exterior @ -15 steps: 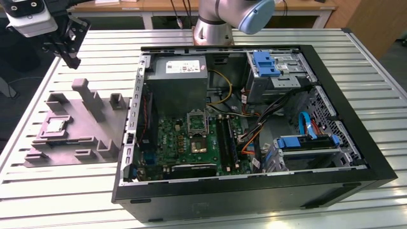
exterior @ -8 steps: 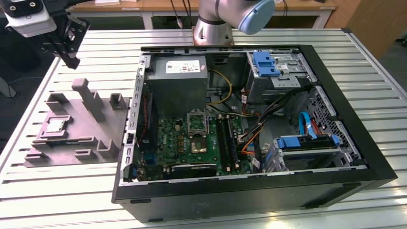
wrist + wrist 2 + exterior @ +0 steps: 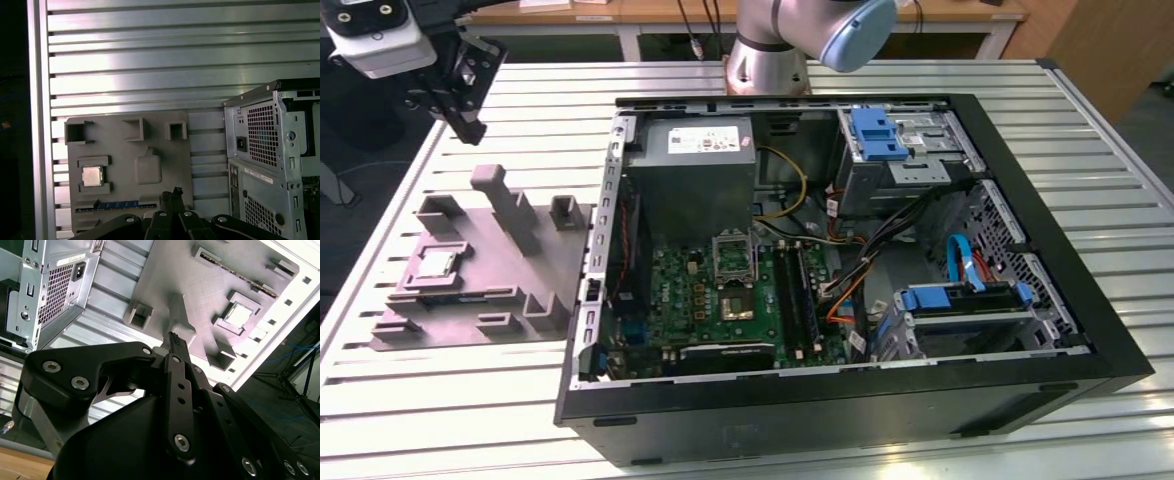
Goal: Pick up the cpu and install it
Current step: 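Reach for the cpu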
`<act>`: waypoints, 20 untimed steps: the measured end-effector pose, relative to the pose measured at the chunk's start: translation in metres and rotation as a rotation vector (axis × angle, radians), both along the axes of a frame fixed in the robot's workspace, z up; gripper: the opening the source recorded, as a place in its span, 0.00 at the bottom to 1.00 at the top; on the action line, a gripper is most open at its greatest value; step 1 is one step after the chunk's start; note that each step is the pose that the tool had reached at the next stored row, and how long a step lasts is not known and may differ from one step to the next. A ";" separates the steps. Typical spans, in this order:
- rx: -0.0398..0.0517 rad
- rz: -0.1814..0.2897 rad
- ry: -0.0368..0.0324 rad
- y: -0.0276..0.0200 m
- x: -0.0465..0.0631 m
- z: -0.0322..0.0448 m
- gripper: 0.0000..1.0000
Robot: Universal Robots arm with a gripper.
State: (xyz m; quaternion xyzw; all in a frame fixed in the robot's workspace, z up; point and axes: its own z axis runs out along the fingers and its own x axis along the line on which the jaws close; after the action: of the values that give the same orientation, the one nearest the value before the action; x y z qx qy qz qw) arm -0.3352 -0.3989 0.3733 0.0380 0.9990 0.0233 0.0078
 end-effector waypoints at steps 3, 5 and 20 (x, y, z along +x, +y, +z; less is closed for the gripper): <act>0.0000 0.000 0.0000 0.0000 0.000 -0.0001 0.11; 0.0000 0.000 0.0000 0.0000 -0.001 -0.0001 0.11; 0.0000 0.000 0.0001 0.0000 -0.013 -0.0007 0.11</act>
State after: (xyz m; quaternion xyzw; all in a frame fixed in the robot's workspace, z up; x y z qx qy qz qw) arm -0.3477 -0.3990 0.3726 0.0380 0.9990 0.0233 0.0078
